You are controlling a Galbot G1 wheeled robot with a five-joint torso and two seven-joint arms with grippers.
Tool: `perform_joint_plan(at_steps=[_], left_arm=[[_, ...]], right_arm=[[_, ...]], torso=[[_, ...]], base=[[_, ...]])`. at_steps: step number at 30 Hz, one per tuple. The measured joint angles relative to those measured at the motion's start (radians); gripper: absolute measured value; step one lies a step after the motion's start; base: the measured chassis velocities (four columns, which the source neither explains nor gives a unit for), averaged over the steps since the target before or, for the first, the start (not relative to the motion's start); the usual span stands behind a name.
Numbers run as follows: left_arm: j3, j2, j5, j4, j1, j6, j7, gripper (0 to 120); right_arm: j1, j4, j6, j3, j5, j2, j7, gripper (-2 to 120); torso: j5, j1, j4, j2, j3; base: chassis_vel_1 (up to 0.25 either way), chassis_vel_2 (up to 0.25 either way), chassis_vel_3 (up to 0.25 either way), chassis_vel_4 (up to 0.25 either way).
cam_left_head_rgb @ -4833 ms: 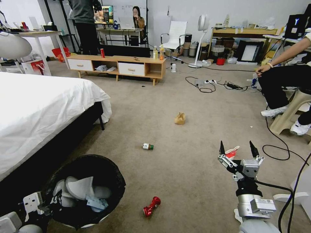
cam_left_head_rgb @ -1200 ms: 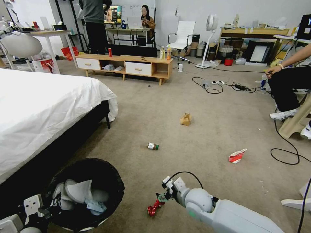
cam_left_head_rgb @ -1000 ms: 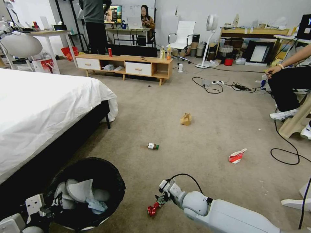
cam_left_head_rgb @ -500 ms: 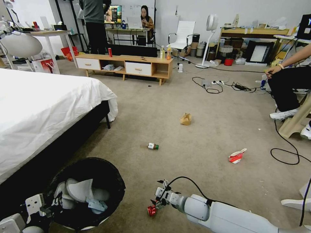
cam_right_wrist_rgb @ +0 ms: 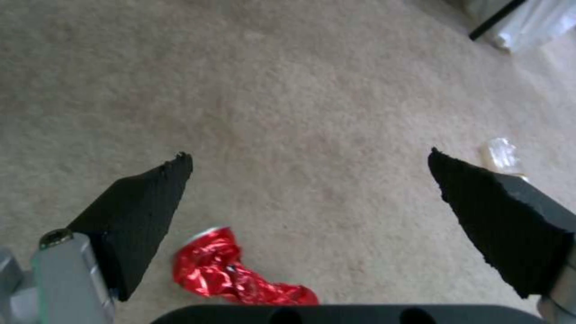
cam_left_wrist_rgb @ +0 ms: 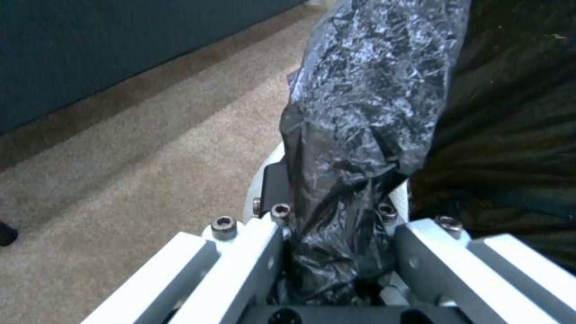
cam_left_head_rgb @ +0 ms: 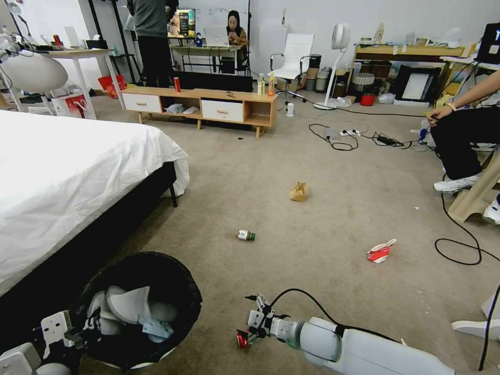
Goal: Pick up the trash bin and place the garbage on the floor into it.
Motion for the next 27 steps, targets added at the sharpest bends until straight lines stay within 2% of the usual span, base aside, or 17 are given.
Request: perform_joint_plan(at_steps=[9,27], left_arm=[[-0.002,0.002,-0.003,-0.003,0.002,0.001,0.001,7],[0.006,-0.002,0.005,0.011,-0.004,0.002,0.004,7]], right_arm=[[-0.006,-0.025,0.012,-0.024,0.0,0.013,-0.006,100],[-0.055,-0.169,0.082,0.004,-0.014,0.048,-0.008,100]], torso=[[0.0,0.0,0.0,0.0,0.0],[0.0,0.0,0.0,0.0,0.0]], base=[[0.0,0.0,0.0,0.0],[0.0,0.0,0.0,0.0]])
